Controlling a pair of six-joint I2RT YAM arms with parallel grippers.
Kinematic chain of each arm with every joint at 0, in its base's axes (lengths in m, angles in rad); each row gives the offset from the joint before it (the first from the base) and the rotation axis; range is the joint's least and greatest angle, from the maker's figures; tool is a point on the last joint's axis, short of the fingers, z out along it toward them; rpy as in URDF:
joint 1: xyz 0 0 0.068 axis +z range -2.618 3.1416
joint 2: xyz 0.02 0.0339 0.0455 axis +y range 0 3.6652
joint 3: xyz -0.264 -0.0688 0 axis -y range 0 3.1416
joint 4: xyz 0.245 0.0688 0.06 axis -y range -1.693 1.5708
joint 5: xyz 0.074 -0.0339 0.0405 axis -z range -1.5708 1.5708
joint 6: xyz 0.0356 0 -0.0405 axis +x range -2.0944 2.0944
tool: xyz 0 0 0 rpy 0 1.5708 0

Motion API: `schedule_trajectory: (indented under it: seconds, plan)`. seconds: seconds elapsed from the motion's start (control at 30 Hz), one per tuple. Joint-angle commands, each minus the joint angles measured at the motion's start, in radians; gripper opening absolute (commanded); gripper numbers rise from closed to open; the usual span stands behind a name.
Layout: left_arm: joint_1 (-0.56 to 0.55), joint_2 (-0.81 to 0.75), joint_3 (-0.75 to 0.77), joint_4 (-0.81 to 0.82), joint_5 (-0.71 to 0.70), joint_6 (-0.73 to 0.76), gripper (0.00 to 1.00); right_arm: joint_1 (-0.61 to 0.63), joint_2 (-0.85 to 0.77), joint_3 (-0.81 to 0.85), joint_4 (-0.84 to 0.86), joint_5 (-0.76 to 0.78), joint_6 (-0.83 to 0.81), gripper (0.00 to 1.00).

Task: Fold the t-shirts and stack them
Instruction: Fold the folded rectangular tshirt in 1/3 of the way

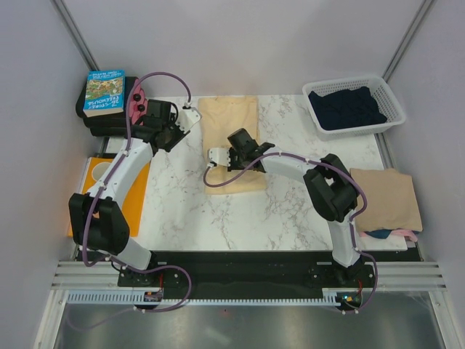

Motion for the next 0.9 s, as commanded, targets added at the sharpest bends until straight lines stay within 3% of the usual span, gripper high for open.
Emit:
schedule_trajectory:
  seconds: [0.0, 0.27, 0.4, 0.73, 0.83, 0.87]
  plan:
    - [0.002, 0.014, 0.041, 0.032, 0.029, 0.005, 0.40, 0.000, -0.023, -0.029, 0.139, 0.150, -0.072, 0.00]
    - [0.001, 0.031, 0.048, 0.036, 0.035, 0.005, 0.40, -0.028, 0.024, -0.075, 0.401, 0.386, -0.147, 0.00]
    - [0.002, 0.025, 0.041, 0.039, 0.035, 0.015, 0.40, -0.065, 0.093, 0.004, 0.423, 0.519, -0.135, 0.00]
    - [0.001, 0.010, 0.047, 0.047, 0.095, 0.034, 0.40, -0.103, 0.048, 0.026, 0.430, 0.638, -0.070, 0.00]
    - [0.001, -0.017, 0.047, 0.038, 0.188, 0.072, 0.18, -0.115, -0.021, 0.005, 0.407, 0.639, -0.006, 0.00]
    - [0.001, -0.030, 0.045, 0.009, 0.225, 0.087, 0.02, -0.121, -0.041, -0.004, 0.372, 0.624, 0.018, 0.00]
